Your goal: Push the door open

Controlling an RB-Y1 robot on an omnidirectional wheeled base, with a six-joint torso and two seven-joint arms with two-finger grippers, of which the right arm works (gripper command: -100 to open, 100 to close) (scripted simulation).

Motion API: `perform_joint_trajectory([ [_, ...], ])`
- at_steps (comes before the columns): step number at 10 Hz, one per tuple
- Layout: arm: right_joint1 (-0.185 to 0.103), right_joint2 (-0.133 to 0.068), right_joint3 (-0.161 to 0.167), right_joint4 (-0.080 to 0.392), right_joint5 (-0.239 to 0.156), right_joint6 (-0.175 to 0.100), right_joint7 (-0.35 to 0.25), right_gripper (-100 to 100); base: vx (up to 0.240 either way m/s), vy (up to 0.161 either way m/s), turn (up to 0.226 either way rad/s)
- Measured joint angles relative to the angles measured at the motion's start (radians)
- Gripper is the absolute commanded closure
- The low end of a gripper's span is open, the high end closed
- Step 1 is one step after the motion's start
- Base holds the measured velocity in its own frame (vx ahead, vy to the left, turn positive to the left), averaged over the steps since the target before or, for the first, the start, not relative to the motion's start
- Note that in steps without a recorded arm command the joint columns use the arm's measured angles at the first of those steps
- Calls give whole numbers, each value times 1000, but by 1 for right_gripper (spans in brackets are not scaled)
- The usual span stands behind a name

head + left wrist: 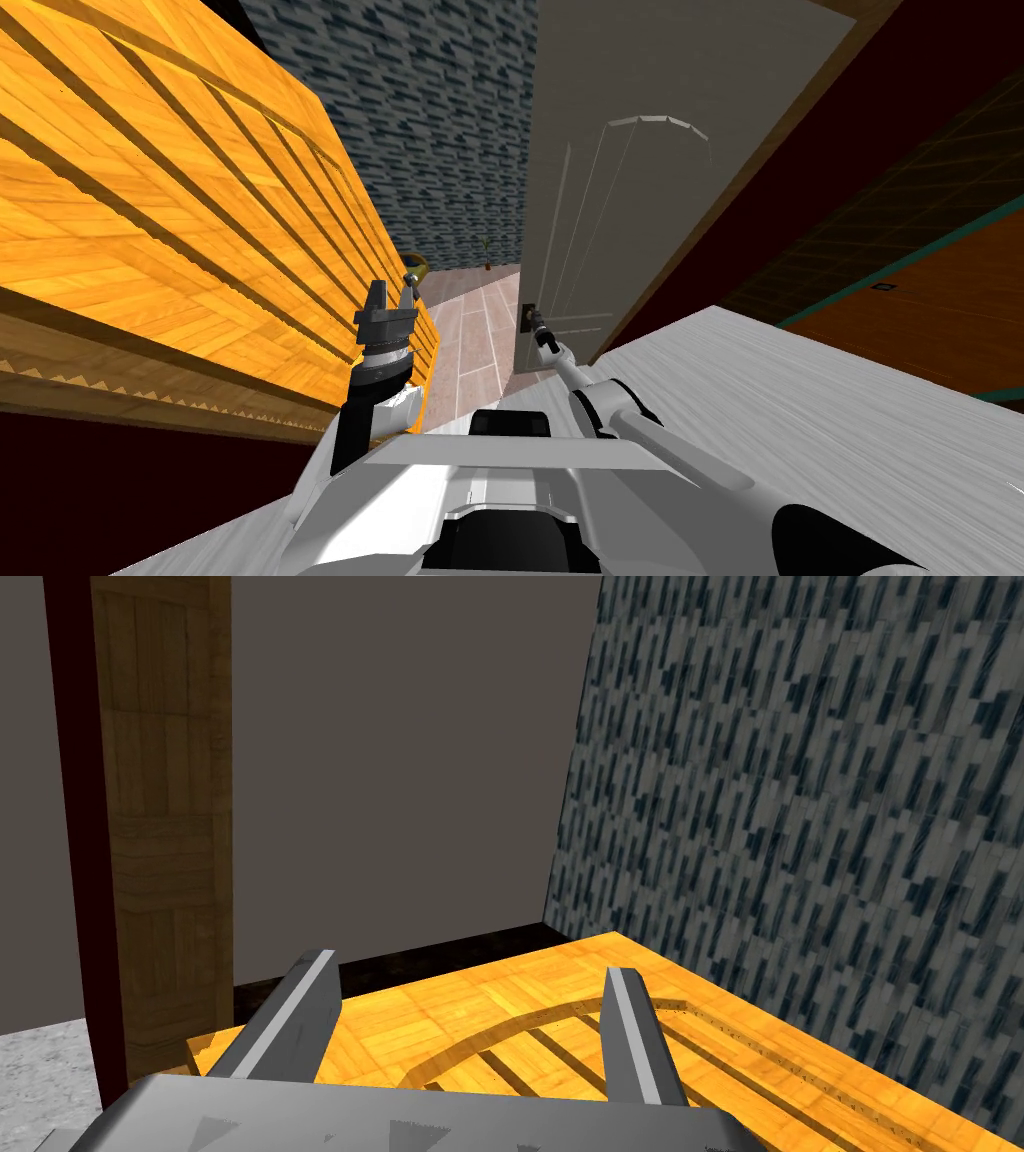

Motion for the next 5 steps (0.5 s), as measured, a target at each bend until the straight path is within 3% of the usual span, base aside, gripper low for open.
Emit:
perform_joint_trajectory([
  [1, 35, -5, 0, -52, 2, 18, 2, 100, 108, 105, -73],
  [3, 36, -16, -20, -37, -7, 17, 9, 100, 157, 139, -57],
  [4, 56, -22, -25, -75, -8, 37, 12, 100, 137, 121, -79],
  [5, 46, -23, -38, -63, -13, 35, 20, 100, 170, 121, -69],
])
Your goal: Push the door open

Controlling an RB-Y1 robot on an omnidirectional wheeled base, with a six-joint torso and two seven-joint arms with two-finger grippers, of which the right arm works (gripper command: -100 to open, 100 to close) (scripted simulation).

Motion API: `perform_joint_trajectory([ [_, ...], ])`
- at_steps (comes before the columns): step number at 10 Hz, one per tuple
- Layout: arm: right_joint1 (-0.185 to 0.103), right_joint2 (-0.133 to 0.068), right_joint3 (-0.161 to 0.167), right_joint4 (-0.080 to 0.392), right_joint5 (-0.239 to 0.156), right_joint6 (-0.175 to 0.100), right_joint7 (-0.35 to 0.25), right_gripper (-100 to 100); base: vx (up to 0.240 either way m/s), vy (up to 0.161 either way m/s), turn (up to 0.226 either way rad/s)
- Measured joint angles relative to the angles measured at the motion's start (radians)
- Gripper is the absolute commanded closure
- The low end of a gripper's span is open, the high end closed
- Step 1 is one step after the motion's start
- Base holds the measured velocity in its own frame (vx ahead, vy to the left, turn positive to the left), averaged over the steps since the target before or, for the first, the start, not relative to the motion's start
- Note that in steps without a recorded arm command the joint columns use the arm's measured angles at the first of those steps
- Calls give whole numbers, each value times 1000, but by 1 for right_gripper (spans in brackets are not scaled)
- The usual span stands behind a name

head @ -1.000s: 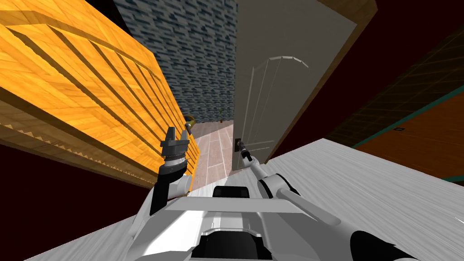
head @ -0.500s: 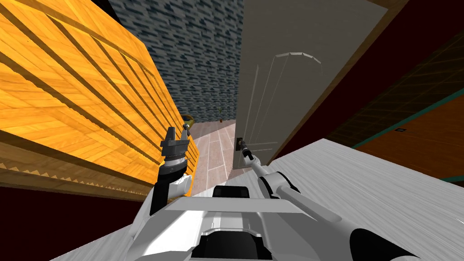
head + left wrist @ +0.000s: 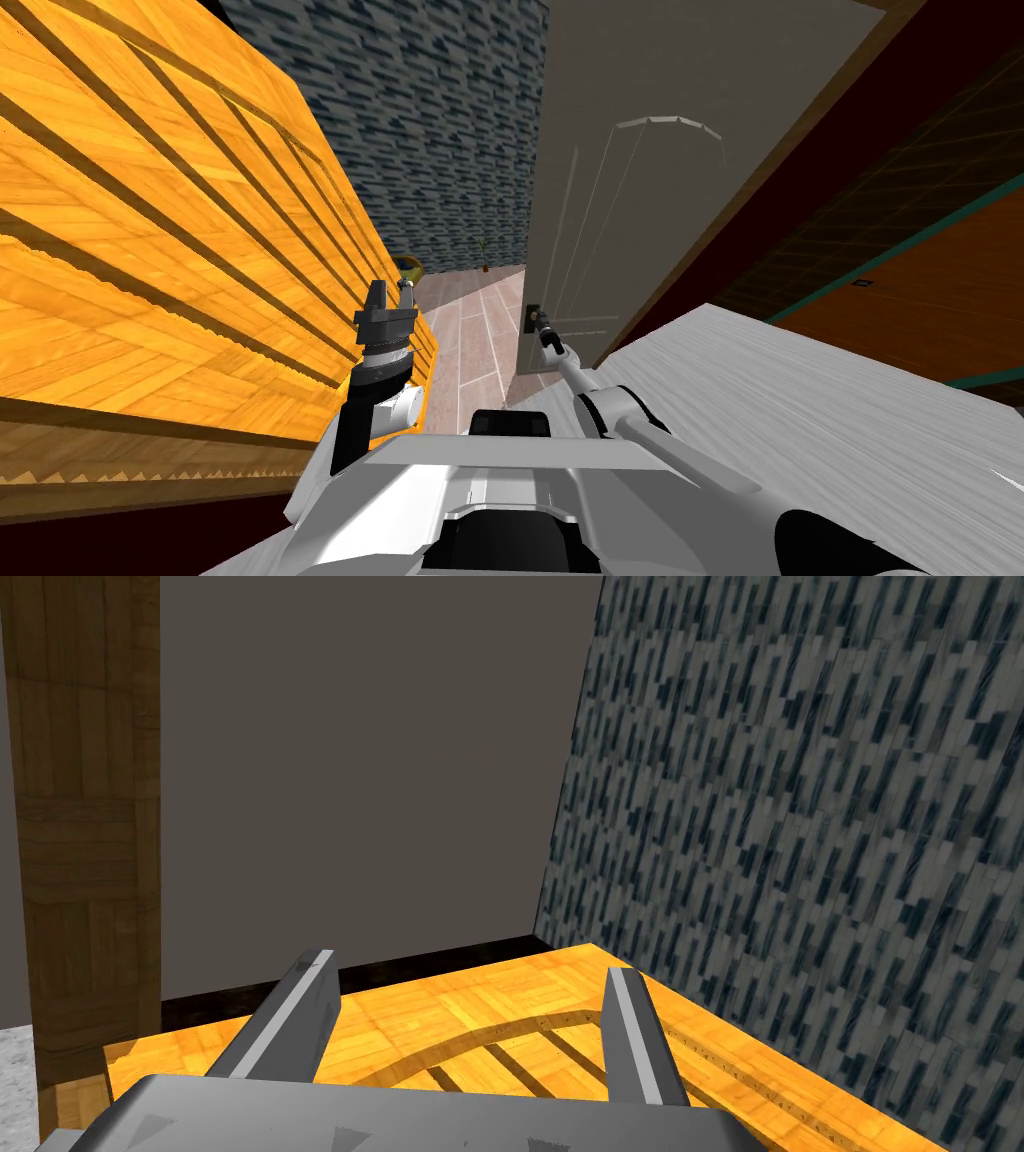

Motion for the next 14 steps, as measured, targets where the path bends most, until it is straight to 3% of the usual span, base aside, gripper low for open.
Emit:
perform_joint_trajectory([
  [1, -23, 0, -19, 43, -8, -20, 12, 100, 104, 101, -37],
  [2, -30, -2, -31, 48, -12, -27, 20, 100, 32, 41, 9],
  [3, 3, -7, -25, -17, -9, -6, 17, 100, -2, -3, 14],
  [4, -4, -9, -25, -7, -9, -6, 14, 100, 78, 83, -77],
  [5, 28, -9, -34, -56, -12, 16, 21, 100, 103, 106, -120],
  [6, 8, -20, -47, -19, -18, 5, 24, -100, -90, 42, -54],
  [11, 5, -15, -44, -14, -19, 2, 21, -100, -220, 26, -28],
  [14, 11, -1, -42, -29, -19, 9, 21, -100, -175, 38, -22],
])
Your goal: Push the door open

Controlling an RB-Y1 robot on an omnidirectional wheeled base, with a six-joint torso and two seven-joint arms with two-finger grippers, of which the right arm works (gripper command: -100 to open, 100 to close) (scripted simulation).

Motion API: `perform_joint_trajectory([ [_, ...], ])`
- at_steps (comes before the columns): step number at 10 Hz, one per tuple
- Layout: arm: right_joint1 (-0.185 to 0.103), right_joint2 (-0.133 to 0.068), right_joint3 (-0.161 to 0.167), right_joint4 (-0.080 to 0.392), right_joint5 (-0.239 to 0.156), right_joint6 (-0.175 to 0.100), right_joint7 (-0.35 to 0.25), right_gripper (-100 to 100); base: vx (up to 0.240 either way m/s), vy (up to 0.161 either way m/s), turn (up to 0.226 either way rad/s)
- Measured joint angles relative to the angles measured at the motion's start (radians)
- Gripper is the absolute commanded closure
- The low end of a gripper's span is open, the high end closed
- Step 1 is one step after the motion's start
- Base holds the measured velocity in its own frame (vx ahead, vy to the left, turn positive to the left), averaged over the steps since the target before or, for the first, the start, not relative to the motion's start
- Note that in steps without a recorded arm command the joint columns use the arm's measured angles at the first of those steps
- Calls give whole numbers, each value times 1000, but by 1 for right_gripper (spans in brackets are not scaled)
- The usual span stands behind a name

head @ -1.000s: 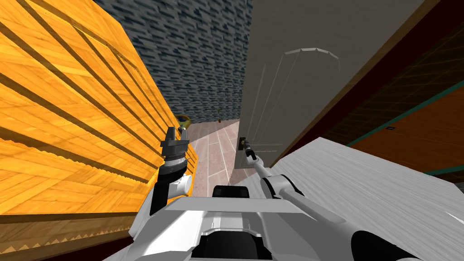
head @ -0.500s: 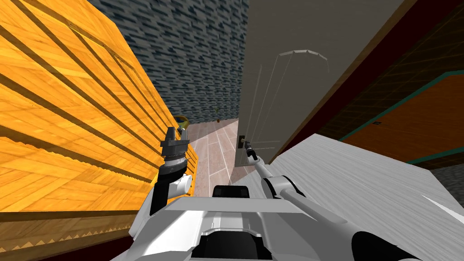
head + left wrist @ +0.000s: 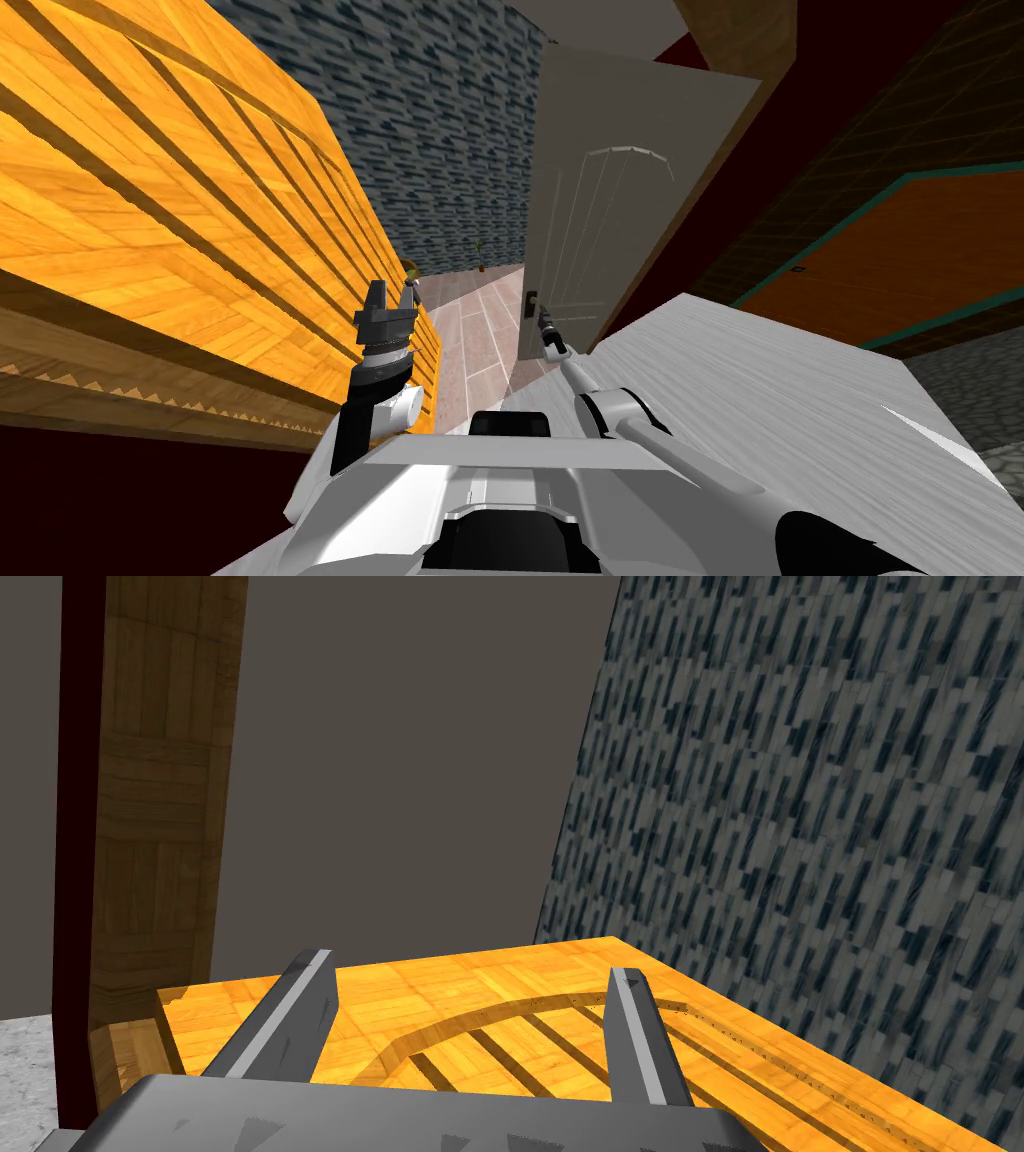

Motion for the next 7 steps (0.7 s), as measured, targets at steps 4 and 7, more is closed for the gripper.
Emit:
perform_joint_trajectory([
  [4, 1, -7, -5, 6, -1, -11, 3, -100, 181, 30, 23],
  [7, 10, -8, -9, -4, -2, -13, 7, -100, 214, 17, 26],
])
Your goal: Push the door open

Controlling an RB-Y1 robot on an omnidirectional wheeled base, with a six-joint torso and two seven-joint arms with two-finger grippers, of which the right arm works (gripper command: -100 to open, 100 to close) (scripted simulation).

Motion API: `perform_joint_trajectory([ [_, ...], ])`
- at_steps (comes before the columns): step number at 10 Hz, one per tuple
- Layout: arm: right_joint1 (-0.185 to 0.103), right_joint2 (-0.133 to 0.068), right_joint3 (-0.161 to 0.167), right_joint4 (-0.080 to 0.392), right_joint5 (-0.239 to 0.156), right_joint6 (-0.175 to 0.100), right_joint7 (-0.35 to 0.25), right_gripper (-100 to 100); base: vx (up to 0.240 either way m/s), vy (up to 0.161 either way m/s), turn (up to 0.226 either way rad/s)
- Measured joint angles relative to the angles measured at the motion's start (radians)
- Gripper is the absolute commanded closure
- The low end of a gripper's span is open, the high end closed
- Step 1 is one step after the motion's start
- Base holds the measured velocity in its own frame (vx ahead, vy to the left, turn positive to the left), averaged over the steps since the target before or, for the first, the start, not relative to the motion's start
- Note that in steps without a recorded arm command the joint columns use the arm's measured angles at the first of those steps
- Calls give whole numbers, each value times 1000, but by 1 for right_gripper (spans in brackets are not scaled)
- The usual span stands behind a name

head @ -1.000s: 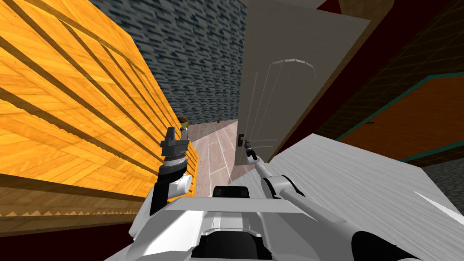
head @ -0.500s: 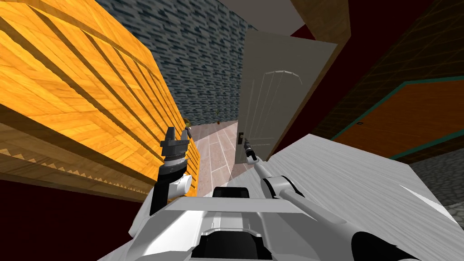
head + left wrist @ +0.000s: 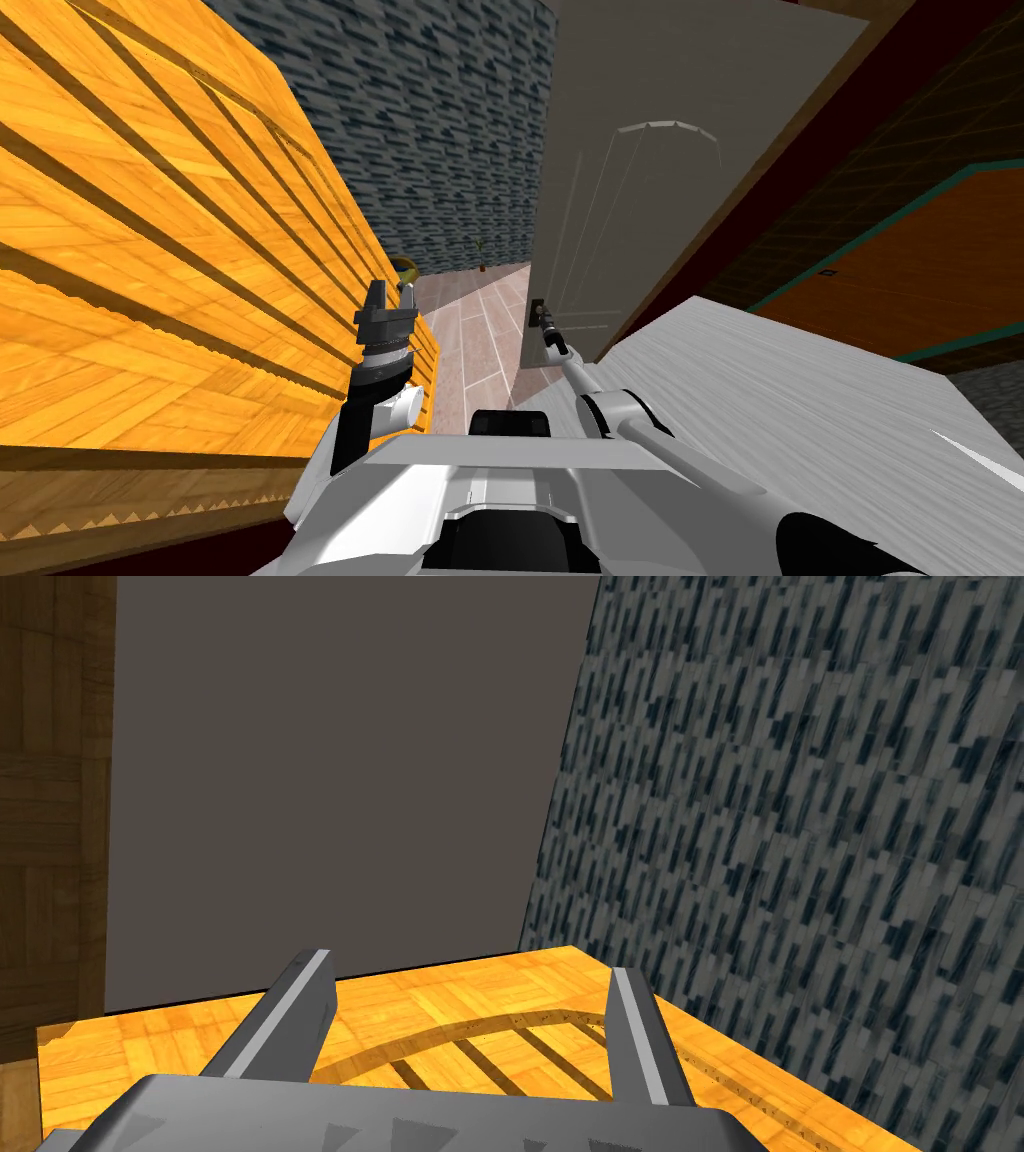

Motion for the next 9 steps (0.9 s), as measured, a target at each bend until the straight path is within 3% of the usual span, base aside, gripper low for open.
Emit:
perform_joint_trajectory([
  [2, -1, 2, -4, 6, -1, -8, 2, -100, 134, 40, 9],
  [3, -1, 2, -4, 6, -1, -9, 2, 100, -7, -2, -5],
  [9, 1, 3, -3, 8, -1, -7, 3, 100, 3, 5, -3],
])
